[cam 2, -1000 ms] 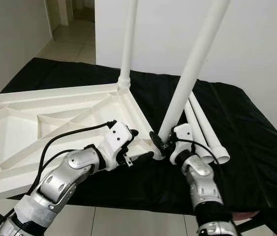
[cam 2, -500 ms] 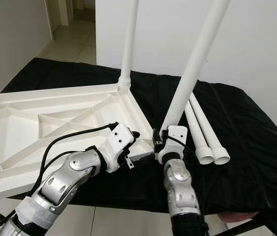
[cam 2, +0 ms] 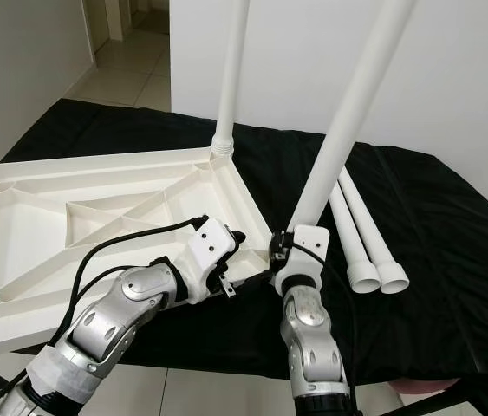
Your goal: Building children table
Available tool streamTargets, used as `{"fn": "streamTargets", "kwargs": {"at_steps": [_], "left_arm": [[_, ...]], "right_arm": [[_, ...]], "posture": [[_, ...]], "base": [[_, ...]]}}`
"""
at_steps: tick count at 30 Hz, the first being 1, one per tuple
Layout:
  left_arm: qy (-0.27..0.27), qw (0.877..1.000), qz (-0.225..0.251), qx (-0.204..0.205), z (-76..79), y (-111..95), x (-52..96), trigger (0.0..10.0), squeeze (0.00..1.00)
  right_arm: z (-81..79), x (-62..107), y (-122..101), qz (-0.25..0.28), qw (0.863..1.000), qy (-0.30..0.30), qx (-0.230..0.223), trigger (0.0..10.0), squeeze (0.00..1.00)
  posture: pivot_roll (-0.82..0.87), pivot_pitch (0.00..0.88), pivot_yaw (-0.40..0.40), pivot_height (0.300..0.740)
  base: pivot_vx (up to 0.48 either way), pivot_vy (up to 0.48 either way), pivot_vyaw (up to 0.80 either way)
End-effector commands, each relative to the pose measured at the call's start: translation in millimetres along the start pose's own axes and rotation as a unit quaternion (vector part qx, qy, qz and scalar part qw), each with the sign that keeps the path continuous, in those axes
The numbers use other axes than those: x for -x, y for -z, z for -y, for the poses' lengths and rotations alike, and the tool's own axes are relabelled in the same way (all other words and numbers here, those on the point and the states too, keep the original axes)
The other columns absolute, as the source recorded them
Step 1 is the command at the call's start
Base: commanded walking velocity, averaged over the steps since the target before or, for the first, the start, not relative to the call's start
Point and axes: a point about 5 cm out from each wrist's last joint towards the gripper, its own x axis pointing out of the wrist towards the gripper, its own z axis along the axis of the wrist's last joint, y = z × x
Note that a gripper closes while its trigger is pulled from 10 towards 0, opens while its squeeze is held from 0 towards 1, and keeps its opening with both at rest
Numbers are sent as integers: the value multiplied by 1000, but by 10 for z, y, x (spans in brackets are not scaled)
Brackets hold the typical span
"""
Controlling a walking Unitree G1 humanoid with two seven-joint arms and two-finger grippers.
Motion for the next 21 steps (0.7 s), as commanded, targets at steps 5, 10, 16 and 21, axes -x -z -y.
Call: {"fn": "streamTargets", "kwargs": {"at_steps": [5,10,16,21], "left_arm": [[22,1000,6,-2,41,-38,-18,10000,0],[23,1000,5,-2,31,-44,-23,10000,0],[35,999,0,-3,59,-23,-8,10000,0],[44,999,-4,-2,72,-6,9,10000,0]], "right_arm": [[30,23,46,-4,1000,-13,-24,10000,1000],[157,-77,-55,19,999,-38,-7,10000,1000],[148,-164,-152,43,986,-160,35,10000,0],[162,-195,-170,46,977,-201,51,10000,0]], "posture": [[-33,0,-95,740],[-34,0,-89,740],[-38,0,-78,740],[-37,0,-77,740]], "base": [[0,0,0],[0,0,0],[0,0,0],[0,0,0]]}}
